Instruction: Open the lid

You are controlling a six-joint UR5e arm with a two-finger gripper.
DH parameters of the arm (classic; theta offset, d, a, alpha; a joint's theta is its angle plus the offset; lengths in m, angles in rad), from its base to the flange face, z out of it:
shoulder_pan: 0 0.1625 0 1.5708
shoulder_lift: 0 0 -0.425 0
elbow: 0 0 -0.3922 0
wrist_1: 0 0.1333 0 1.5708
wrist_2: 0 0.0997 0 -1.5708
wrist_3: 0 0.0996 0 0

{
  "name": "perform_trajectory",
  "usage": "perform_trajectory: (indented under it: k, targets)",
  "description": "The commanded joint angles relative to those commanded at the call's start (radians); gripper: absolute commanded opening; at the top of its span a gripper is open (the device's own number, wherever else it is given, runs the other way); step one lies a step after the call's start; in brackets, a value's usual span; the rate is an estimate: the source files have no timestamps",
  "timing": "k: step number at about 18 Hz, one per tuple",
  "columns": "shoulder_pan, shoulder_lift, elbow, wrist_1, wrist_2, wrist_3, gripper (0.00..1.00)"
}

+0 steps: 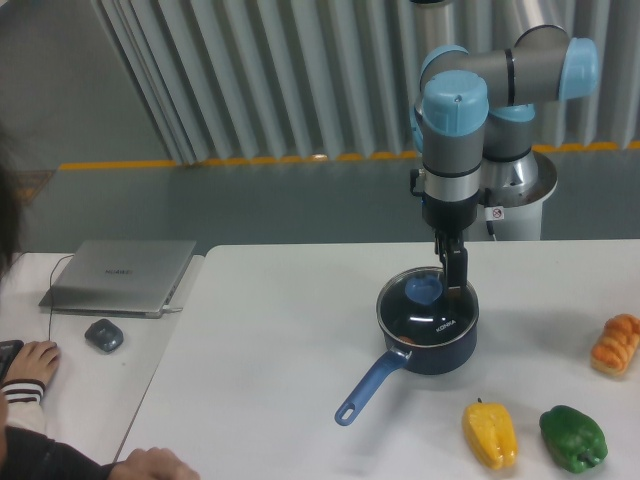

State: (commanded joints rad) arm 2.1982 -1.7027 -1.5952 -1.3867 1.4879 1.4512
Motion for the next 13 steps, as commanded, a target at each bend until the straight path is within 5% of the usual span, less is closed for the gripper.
perform_trajectory:
  k: [13]
  targets:
    - [-0.084, -0.057, 0.041, 0.002, 0.077, -0.019, 1.00]
